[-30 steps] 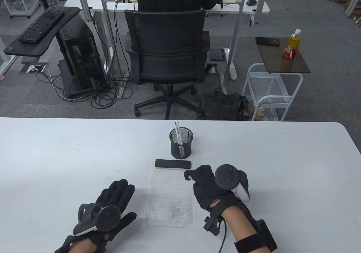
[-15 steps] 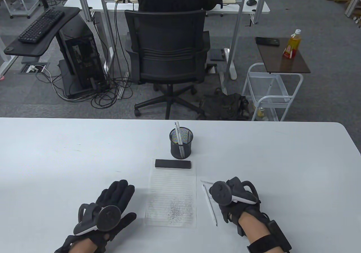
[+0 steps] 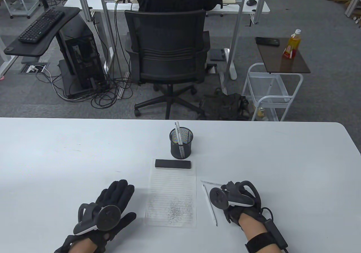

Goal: Press to extend mechanical pencil leads

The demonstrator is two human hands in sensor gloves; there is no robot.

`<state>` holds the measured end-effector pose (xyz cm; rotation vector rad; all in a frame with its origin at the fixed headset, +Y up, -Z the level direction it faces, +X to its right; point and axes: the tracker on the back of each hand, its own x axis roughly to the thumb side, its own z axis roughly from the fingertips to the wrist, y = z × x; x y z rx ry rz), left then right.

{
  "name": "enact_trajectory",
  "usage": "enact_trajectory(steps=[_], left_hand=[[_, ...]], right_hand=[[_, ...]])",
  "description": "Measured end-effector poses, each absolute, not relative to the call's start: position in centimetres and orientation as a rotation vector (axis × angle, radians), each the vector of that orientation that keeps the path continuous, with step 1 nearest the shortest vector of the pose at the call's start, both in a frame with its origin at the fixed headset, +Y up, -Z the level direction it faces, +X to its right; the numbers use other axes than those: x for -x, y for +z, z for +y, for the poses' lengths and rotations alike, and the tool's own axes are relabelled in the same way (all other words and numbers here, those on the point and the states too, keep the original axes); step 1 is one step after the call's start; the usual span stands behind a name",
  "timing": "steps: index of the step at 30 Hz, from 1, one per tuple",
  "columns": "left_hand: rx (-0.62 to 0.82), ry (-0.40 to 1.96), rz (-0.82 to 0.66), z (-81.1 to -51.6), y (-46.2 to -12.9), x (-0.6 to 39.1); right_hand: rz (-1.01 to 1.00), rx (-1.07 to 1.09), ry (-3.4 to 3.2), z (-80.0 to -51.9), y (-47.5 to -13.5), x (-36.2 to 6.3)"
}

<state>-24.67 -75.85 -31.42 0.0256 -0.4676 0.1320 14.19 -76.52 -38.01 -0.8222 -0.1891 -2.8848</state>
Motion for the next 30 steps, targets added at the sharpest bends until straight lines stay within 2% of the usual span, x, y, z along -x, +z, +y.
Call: enact_trajectory(steps=[13,18,21,23,27,30], left_hand=[[-0.021,0.132,-0.466,-75.9,-31.4,24.7],[-0.024,0.130,-0.466,-75.9,-31.4,24.7],[-0.024,0.132,-0.468,-75.9,-31.5,24.6],[-0.022,0.130,-0.467,-75.9,-31.5,24.6],[-0.024,0.130,-0.460,-75.9,-31.5,24.8],[-0.030,0.135,-0.453,-75.8,-31.5,25.0]], right_hand=[[-0.126,0.851,-2.866,-76.6,-37.9,-14.3],[-0.091,0.798,-2.871,-76.0,-37.7,-14.1],[0.136,0.769,-2.890,-73.4,-37.7,-13.7],[0.261,0.733,-2.998,-70.7,-38.3,-13.1],[0.378,0.669,-3.221,-65.6,-40.9,-10.7],[0.361,0.611,-3.425,-63.5,-44.0,-8.4]])
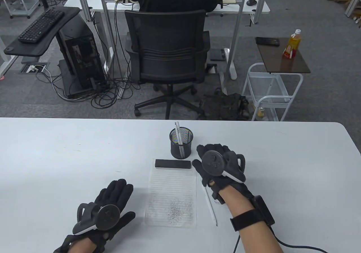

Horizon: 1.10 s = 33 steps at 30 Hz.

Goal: Press to extend mechanical pencil leads

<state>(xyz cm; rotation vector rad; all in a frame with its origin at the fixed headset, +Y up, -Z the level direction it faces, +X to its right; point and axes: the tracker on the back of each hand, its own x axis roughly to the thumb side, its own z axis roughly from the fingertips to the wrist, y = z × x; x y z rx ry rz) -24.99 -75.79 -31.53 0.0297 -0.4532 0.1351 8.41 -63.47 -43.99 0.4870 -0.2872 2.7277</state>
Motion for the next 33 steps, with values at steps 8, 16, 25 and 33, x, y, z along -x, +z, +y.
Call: enact_trajectory(steps=[8,16,25,33], left_hand=[[-0.009,0.131,-0.455,-76.2,-31.6,24.8],[-0.015,0.140,-0.447,-76.1,-31.7,25.0],[0.001,0.136,-0.430,-76.4,-32.0,25.5],[0.008,0.133,-0.428,-76.3,-31.9,25.4]], right_hand=[[-0.074,-0.185,2.579,-64.9,-52.5,-4.2],[0.069,0.112,2.514,-68.2,-58.3,-2.7],[0.064,0.211,2.544,-70.3,-60.0,-2.3],[-0.025,0.185,2.519,-71.2,-60.1,-2.2]])
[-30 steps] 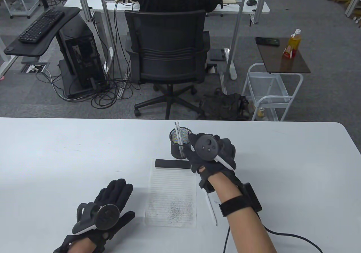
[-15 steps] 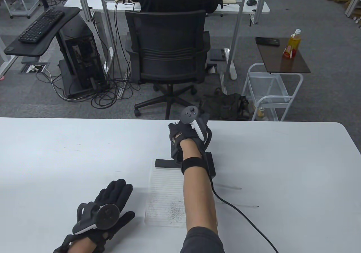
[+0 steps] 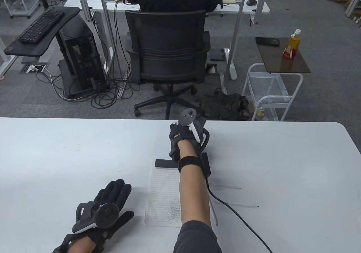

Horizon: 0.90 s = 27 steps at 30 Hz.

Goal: Press to extend mechanical pencil leads

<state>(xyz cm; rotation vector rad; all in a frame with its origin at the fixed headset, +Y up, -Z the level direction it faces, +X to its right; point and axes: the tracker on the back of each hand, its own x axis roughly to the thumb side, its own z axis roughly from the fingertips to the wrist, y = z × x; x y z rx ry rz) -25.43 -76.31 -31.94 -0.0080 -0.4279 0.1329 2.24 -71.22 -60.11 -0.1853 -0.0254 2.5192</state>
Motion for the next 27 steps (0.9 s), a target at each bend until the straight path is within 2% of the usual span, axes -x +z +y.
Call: enact_trajectory(steps=[18,23,27], left_hand=[[0.018,0.132,-0.421,-76.4,-32.0,25.5],[0.014,0.132,-0.422,-76.3,-31.9,25.5],[0.005,0.132,-0.424,-76.2,-31.8,25.4]], right_hand=[[-0.128,0.137,2.516,-70.4,-59.7,-3.0],[-0.191,0.096,2.457,-68.7,-58.7,-3.7],[-0.295,0.010,2.352,-65.8,-57.2,-4.5]])
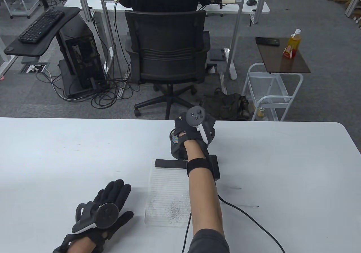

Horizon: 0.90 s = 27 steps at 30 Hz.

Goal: Press to extend mechanical pencil leads

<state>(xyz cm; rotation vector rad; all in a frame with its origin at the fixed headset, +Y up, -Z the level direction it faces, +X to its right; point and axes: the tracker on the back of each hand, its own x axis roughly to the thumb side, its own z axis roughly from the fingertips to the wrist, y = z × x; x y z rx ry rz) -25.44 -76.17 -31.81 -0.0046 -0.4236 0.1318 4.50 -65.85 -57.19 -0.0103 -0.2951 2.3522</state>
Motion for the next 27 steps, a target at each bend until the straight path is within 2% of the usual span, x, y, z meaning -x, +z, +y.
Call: enact_trajectory(steps=[5,7,10,13,19,23,27], left_hand=[[-0.004,0.130,-0.421,-76.1,-31.9,25.7],[-0.003,0.130,-0.419,-76.1,-31.9,25.7],[-0.006,0.132,-0.425,-76.0,-31.8,25.6],[-0.009,0.140,-0.430,-76.0,-31.7,25.5],[-0.031,0.156,-0.435,-76.0,-31.7,25.6],[-0.022,0.159,-0.436,-76.1,-31.7,25.6],[-0.022,0.155,-0.440,-76.1,-31.6,25.4]], right_hand=[[-0.537,-0.170,2.139,-61.2,-52.7,-5.6],[-0.547,-0.257,2.058,-60.1,-50.7,-6.0],[-0.454,-0.338,1.894,-59.8,-47.4,-6.7],[-0.306,-0.368,1.706,-61.3,-44.0,-7.6],[-0.283,-0.262,1.505,-67.1,-39.2,-10.1],[-0.229,-0.207,1.467,-70.6,-38.5,-10.9],[-0.228,-0.218,1.355,-72.2,-38.3,-11.5]])
